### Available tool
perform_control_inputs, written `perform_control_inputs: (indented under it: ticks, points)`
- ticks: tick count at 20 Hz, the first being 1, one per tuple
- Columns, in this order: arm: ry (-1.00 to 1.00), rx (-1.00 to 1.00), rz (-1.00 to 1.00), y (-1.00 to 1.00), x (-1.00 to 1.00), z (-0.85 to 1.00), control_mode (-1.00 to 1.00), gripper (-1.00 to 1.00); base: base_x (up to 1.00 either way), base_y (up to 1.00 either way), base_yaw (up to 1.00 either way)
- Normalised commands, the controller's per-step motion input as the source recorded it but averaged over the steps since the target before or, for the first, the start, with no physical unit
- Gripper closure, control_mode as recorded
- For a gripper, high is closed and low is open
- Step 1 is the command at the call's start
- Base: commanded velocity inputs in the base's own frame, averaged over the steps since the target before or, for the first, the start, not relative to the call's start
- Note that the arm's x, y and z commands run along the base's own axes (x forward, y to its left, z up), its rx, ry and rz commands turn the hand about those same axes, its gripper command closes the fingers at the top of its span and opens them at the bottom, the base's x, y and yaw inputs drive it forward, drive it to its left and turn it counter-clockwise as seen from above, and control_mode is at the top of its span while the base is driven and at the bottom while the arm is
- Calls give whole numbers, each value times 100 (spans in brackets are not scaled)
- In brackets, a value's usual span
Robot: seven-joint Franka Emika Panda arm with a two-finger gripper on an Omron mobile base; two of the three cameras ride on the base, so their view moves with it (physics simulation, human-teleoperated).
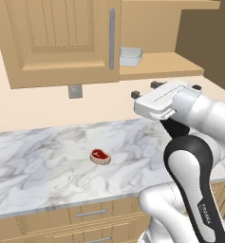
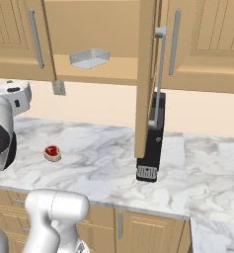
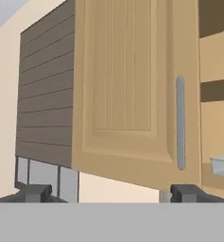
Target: Retrieve the tupperware from the cabinet, then place the raw meat into the tupperware to avoid contamination.
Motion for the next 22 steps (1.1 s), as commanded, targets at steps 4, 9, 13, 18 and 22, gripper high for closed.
perform_control_inputs:
  ticks: [4,9,13,18,22]
  points:
    - [-7,5,-2,0,12,19,-100,-100,0,0,0]
    - [-8,0,-8,0,13,19,-100,-100,0,0,0]
    - [-9,-3,-10,0,19,14,-100,-100,0,0,0]
    - [-10,-7,-11,-3,22,8,-100,-100,0,0,0]
    - [-7,-8,-12,-13,13,14,-100,-100,0,0,0]
